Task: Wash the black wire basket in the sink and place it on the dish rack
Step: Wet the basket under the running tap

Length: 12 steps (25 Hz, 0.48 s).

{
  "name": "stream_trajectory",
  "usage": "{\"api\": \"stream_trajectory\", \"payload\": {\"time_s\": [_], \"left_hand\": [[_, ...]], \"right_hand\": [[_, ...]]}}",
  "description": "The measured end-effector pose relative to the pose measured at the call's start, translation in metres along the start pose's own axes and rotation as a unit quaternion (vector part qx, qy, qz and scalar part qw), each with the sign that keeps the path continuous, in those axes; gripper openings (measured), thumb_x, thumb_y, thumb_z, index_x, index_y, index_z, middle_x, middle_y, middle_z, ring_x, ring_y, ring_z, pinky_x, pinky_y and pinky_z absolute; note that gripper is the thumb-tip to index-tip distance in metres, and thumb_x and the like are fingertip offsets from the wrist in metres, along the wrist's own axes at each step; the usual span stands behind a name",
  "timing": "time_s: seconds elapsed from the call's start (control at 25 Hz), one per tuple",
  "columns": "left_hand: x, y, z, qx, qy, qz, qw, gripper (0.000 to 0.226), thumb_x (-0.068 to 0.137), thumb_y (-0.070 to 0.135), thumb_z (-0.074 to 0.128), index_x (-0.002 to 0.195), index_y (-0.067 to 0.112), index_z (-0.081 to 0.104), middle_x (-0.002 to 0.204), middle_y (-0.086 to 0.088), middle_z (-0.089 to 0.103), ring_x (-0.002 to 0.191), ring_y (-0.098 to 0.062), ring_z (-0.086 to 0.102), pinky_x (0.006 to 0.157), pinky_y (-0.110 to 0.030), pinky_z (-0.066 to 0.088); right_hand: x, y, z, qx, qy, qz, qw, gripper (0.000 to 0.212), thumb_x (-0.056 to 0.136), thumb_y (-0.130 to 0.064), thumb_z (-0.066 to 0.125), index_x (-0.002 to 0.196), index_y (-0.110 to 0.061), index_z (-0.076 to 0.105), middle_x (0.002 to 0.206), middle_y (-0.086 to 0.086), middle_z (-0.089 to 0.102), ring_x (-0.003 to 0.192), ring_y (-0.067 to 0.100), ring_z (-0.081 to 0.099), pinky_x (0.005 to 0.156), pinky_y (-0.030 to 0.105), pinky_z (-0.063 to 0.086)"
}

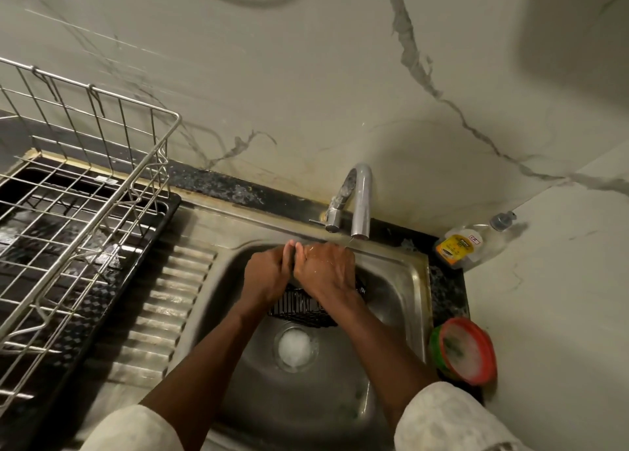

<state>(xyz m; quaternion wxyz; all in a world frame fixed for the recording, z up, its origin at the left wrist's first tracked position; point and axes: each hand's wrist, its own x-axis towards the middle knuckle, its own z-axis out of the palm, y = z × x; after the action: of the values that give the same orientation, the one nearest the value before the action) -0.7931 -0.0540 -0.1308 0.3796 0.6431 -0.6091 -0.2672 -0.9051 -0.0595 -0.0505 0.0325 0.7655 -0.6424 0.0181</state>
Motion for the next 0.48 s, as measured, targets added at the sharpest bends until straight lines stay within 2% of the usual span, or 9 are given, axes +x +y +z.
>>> {"api": "stream_trajectory", "payload": {"time_s": [0.08,0.16,0.2,0.24,0.32,0.4,0.48], "left_hand": [[0.002,0.010,0.002,0.050,0.028,0.032,0.998,0.045,0.109,0.031,0.049,0.066,0.025,0.060,0.060,0.002,0.065,0.052,-0.018,0.060,0.058,-0.031,0.049],[0.004,0.015,0.007,0.026,0.041,0.009,0.999,0.055,0.109,0.035,0.042,0.057,0.022,0.057,0.053,0.001,0.062,0.046,-0.017,0.057,0.054,-0.033,0.049],[0.004,0.018,0.009,0.012,0.042,-0.017,0.999,0.061,0.110,0.036,0.038,0.053,0.022,0.054,0.049,0.004,0.057,0.042,-0.013,0.054,0.051,-0.029,0.044],[0.004,0.020,0.008,0.015,0.041,-0.045,0.998,0.064,0.111,0.036,0.037,0.052,0.022,0.053,0.047,0.007,0.054,0.041,-0.009,0.053,0.048,-0.026,0.040],[0.005,0.019,0.007,0.017,0.032,-0.089,0.995,0.061,0.111,0.035,0.038,0.057,0.021,0.060,0.051,0.008,0.059,0.042,-0.005,0.055,0.049,-0.019,0.040],[0.006,0.017,0.007,-0.017,0.022,-0.100,0.995,0.056,0.111,0.037,0.040,0.067,0.017,0.068,0.059,0.005,0.065,0.045,-0.004,0.060,0.050,-0.017,0.049],[0.003,0.026,0.008,-0.030,0.006,-0.047,0.998,0.052,0.111,0.039,0.041,0.073,0.020,0.070,0.059,0.008,0.064,0.049,-0.003,0.063,0.051,-0.013,0.049]], "right_hand": [[0.005,-0.007,0.002,0.040,0.022,0.048,0.998,0.053,0.105,-0.042,0.036,0.062,-0.022,0.060,0.054,-0.005,0.048,0.049,0.013,0.048,0.053,0.026,0.028],[0.007,-0.009,0.007,0.123,0.094,0.075,0.985,0.048,0.104,-0.037,0.047,0.062,-0.022,0.063,0.053,-0.011,0.046,0.046,0.001,0.045,0.050,0.020,0.023],[0.004,-0.004,0.010,0.206,0.118,0.086,0.968,0.047,0.105,-0.036,0.049,0.062,-0.022,0.063,0.053,-0.013,0.048,0.046,-0.003,0.045,0.051,0.014,0.025],[0.000,0.003,0.016,0.311,0.123,0.097,0.938,0.048,0.106,-0.037,0.047,0.065,-0.022,0.066,0.056,-0.014,0.056,0.049,-0.004,0.052,0.053,0.010,0.034],[-0.013,0.017,0.026,0.455,0.068,0.122,0.879,0.054,0.108,-0.045,0.039,0.074,-0.020,0.073,0.065,-0.007,0.069,0.060,0.002,0.064,0.062,0.018,0.049],[-0.024,0.030,0.034,0.460,0.020,0.143,0.876,0.067,0.106,-0.056,0.031,0.063,-0.018,0.065,0.057,-0.001,0.064,0.056,0.009,0.062,0.061,0.027,0.046],[-0.025,0.034,0.040,0.445,-0.001,0.176,0.878,0.071,0.103,-0.063,0.028,0.057,-0.016,0.057,0.055,-0.003,0.058,0.056,0.009,0.057,0.063,0.027,0.040]]}}
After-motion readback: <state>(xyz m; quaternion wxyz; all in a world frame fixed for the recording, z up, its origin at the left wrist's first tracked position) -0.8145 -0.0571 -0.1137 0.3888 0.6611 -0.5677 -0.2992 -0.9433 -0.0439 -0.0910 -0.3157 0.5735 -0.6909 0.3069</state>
